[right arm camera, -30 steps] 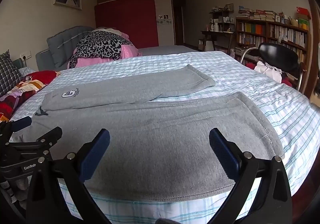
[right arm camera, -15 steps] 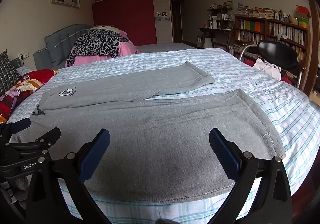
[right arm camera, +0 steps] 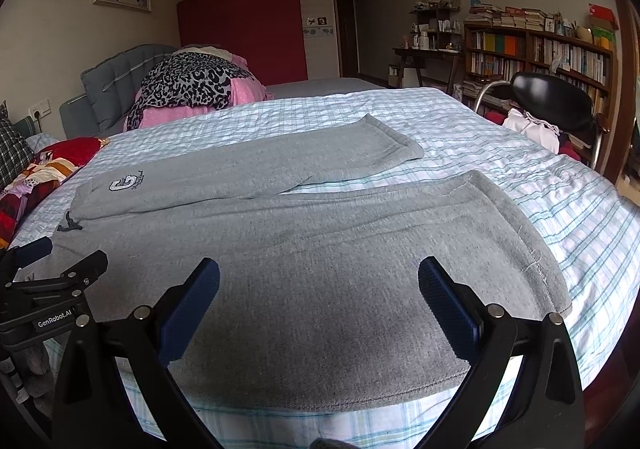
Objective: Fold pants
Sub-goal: 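Move both grippers toward the grey sweatpants lying on the bed, then lower the left gripper onto the logo end of the pants and grasp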
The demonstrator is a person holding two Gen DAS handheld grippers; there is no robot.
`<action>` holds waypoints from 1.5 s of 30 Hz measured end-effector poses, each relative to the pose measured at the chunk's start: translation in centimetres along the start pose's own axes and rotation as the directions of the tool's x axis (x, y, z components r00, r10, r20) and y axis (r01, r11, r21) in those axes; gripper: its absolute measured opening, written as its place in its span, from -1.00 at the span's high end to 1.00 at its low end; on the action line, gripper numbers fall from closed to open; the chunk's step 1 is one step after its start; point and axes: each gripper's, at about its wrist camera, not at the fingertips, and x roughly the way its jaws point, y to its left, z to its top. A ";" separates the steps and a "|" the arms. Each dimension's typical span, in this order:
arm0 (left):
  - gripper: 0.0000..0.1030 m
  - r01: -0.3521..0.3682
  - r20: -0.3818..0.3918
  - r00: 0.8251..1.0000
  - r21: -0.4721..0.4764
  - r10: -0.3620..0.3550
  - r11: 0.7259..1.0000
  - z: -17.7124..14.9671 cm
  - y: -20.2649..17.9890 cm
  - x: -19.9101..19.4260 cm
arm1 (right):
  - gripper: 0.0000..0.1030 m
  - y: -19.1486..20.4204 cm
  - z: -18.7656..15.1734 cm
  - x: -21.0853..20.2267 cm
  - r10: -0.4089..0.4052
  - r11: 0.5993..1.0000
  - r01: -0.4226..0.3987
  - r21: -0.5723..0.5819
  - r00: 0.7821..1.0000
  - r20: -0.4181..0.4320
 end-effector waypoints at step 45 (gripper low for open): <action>-0.91 -0.081 -0.200 0.979 -0.176 0.045 0.981 5.4 12.5 9.7 | -0.95 -0.5 2.6 9.5 -0.063 0.993 0.043 -0.109 0.980 -0.187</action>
